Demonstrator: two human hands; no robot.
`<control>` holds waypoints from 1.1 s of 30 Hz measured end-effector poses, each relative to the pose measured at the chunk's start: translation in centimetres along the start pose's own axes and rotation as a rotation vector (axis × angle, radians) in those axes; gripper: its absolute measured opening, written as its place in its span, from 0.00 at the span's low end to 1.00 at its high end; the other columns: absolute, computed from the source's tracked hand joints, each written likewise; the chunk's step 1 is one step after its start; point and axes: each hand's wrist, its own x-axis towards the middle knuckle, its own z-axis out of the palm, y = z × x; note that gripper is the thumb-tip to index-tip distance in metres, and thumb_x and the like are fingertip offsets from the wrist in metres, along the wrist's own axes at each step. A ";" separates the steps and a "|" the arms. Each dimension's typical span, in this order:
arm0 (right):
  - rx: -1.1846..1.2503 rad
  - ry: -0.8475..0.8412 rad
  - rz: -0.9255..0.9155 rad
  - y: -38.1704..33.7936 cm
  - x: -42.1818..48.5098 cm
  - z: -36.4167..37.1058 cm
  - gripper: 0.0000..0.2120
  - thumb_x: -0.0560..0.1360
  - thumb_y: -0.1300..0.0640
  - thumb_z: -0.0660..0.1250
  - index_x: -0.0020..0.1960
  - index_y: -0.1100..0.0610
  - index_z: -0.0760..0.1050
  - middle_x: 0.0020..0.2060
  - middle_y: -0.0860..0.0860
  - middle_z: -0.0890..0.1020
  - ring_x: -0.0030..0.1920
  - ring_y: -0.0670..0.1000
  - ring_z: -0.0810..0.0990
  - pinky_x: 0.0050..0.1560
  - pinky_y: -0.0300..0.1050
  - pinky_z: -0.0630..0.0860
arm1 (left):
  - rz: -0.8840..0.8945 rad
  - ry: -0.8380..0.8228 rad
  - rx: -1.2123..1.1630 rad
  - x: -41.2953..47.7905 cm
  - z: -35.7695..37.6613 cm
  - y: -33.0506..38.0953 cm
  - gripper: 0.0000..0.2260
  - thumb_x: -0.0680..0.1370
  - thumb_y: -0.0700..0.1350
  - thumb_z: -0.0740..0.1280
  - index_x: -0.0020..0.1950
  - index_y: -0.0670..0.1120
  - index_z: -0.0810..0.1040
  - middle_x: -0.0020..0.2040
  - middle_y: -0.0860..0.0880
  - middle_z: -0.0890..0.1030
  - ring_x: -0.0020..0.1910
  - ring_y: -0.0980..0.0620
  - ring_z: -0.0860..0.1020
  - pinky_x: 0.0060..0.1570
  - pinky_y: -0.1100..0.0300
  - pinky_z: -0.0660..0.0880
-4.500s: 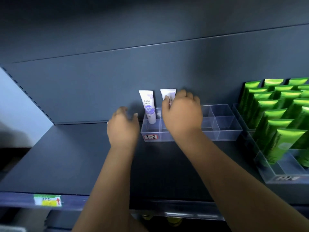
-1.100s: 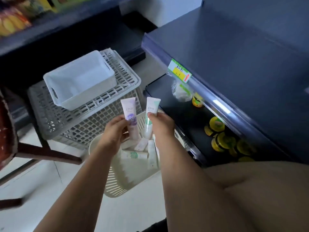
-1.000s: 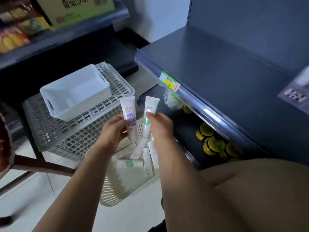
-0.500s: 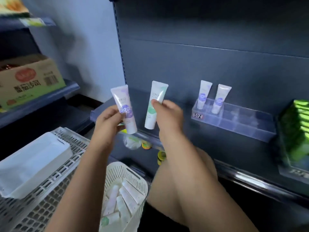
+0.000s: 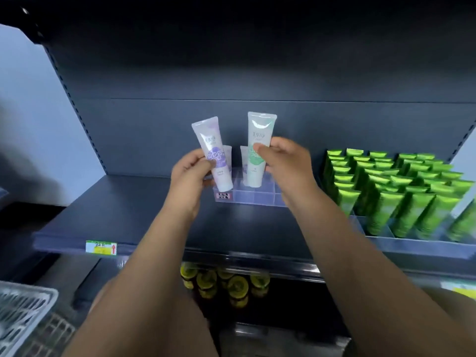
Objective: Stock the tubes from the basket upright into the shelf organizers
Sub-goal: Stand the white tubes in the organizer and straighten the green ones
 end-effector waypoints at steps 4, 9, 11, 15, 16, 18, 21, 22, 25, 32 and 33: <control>-0.102 0.053 0.001 3.0 2.7 -2.4 0.02 0.76 0.52 0.74 0.45 0.48 0.83 0.37 0.36 0.83 0.41 0.36 0.83 0.42 0.37 0.81 | 0.057 0.006 0.084 3.0 2.3 -1.6 0.11 0.79 0.32 0.65 0.59 0.41 0.82 0.50 0.43 0.86 0.46 0.49 0.83 0.45 0.54 0.81; -0.098 0.097 -0.024 7.7 5.9 -1.8 0.04 0.75 0.54 0.74 0.43 0.47 0.83 0.39 0.38 0.85 0.43 0.39 0.85 0.43 0.38 0.81 | 0.141 0.005 0.122 6.6 2.1 -3.1 0.11 0.77 0.30 0.66 0.57 0.39 0.82 0.48 0.44 0.85 0.46 0.46 0.83 0.49 0.46 0.82; -0.079 0.059 -0.021 9.0 7.2 -0.3 0.03 0.75 0.54 0.74 0.48 0.49 0.84 0.41 0.38 0.86 0.45 0.39 0.85 0.45 0.41 0.83 | 0.152 0.064 0.086 7.7 2.3 -3.4 0.11 0.77 0.31 0.65 0.56 0.38 0.81 0.47 0.45 0.85 0.47 0.43 0.83 0.49 0.42 0.81; -0.057 -0.032 -0.030 11.1 9.7 3.7 0.06 0.74 0.59 0.75 0.51 0.54 0.85 0.45 0.45 0.87 0.46 0.46 0.86 0.48 0.49 0.84 | 0.191 0.111 0.048 9.8 1.9 -3.2 0.11 0.77 0.31 0.65 0.56 0.39 0.82 0.45 0.46 0.84 0.46 0.44 0.83 0.50 0.40 0.81; -0.073 -0.050 -0.045 11.6 10.3 4.8 0.06 0.73 0.60 0.75 0.50 0.55 0.85 0.44 0.45 0.88 0.46 0.46 0.86 0.49 0.50 0.84 | 0.188 0.123 0.040 10.2 1.6 -3.3 0.11 0.77 0.30 0.65 0.56 0.38 0.81 0.44 0.47 0.84 0.45 0.45 0.83 0.49 0.42 0.81; -0.126 -0.082 -0.084 12.4 11.2 6.6 0.06 0.71 0.59 0.76 0.48 0.55 0.85 0.43 0.45 0.87 0.45 0.47 0.86 0.51 0.54 0.83 | 0.171 0.158 0.015 10.6 1.1 -3.7 0.11 0.77 0.30 0.64 0.56 0.36 0.80 0.43 0.47 0.83 0.44 0.46 0.83 0.48 0.45 0.81; -0.232 -0.105 -0.129 14.0 12.5 8.3 0.06 0.69 0.56 0.77 0.45 0.56 0.84 0.39 0.45 0.87 0.43 0.49 0.86 0.47 0.56 0.82 | 0.132 0.204 -0.017 10.9 0.3 -4.5 0.10 0.77 0.30 0.63 0.56 0.35 0.80 0.43 0.47 0.84 0.44 0.45 0.83 0.48 0.47 0.82; -0.279 -0.110 -0.142 14.5 12.9 8.7 0.07 0.69 0.54 0.77 0.44 0.56 0.83 0.38 0.46 0.86 0.41 0.50 0.85 0.45 0.56 0.82 | 0.121 0.208 -0.010 10.8 0.1 -4.6 0.10 0.77 0.30 0.64 0.56 0.35 0.80 0.44 0.47 0.84 0.45 0.46 0.83 0.48 0.48 0.82; -0.385 -0.124 -0.166 15.8 13.7 9.2 0.11 0.67 0.50 0.77 0.43 0.56 0.81 0.37 0.47 0.85 0.41 0.52 0.84 0.44 0.56 0.82 | 0.100 0.174 0.051 10.7 -0.3 -4.8 0.11 0.76 0.30 0.64 0.55 0.38 0.81 0.44 0.47 0.85 0.44 0.48 0.83 0.45 0.52 0.83; -0.433 -0.148 -0.155 17.2 13.7 9.5 0.10 0.67 0.53 0.78 0.44 0.57 0.82 0.38 0.48 0.86 0.41 0.51 0.85 0.45 0.55 0.82 | 0.071 0.164 0.104 10.3 -1.3 -5.2 0.12 0.76 0.29 0.66 0.54 0.40 0.82 0.43 0.49 0.85 0.44 0.49 0.84 0.45 0.52 0.83; -0.425 -0.140 -0.137 17.3 13.6 9.5 0.09 0.67 0.54 0.78 0.44 0.56 0.83 0.38 0.47 0.86 0.41 0.50 0.85 0.46 0.54 0.82 | 0.070 0.163 0.101 10.3 -1.3 -5.2 0.11 0.76 0.29 0.66 0.55 0.39 0.82 0.43 0.48 0.85 0.44 0.48 0.84 0.45 0.52 0.83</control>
